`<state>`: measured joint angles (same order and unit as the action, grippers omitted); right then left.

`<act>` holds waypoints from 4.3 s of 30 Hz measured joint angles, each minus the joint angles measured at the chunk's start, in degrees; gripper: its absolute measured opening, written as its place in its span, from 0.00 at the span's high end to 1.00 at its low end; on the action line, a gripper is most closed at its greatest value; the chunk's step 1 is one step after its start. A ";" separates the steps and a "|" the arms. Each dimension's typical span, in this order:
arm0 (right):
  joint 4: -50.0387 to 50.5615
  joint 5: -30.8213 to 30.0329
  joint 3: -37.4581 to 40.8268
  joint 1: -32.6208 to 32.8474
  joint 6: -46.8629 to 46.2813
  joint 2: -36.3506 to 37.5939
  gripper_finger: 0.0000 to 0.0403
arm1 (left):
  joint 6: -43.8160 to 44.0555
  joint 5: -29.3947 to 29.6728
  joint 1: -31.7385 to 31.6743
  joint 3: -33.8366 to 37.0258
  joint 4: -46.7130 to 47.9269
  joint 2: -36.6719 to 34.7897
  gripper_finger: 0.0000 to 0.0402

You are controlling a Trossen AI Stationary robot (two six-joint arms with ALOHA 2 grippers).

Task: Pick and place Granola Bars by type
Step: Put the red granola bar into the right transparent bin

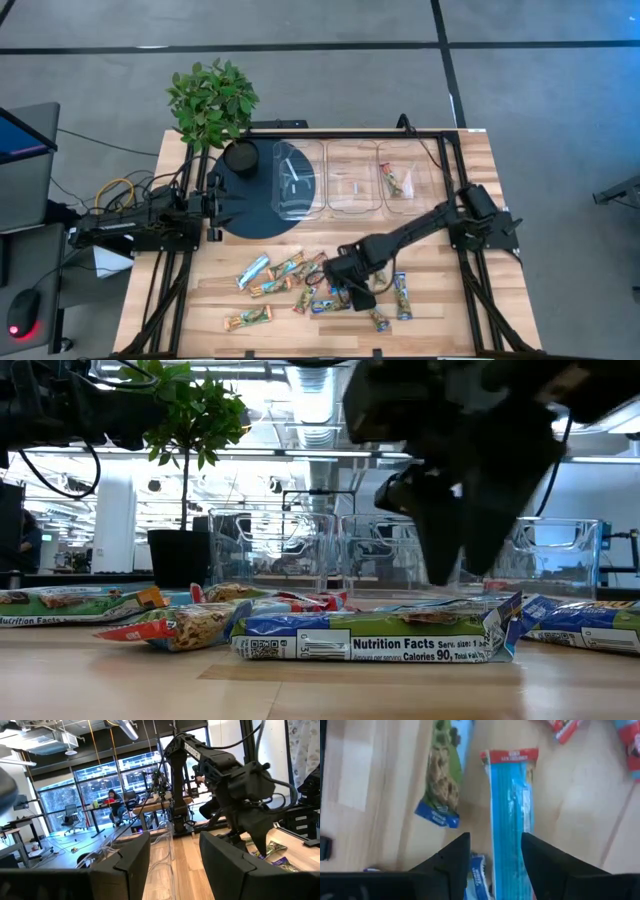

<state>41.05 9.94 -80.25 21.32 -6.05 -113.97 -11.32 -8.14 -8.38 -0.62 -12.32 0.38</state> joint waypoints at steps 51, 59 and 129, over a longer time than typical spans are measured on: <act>-0.39 -14.11 -0.04 4.45 -5.19 0.40 0.75 | -0.08 0.01 -0.02 0.00 -0.02 -0.01 0.58; -0.62 -16.77 -0.03 4.26 -5.98 0.17 0.45 | -0.10 0.02 -0.02 0.00 -0.03 -0.02 0.58; 21.83 -24.63 -10.58 5.18 -21.74 -0.90 0.81 | -0.43 0.02 0.00 0.00 -0.04 -0.02 0.58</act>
<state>62.88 -14.69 -90.83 26.49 -27.79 -114.87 -11.75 -8.12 -8.38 -0.62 -12.36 0.36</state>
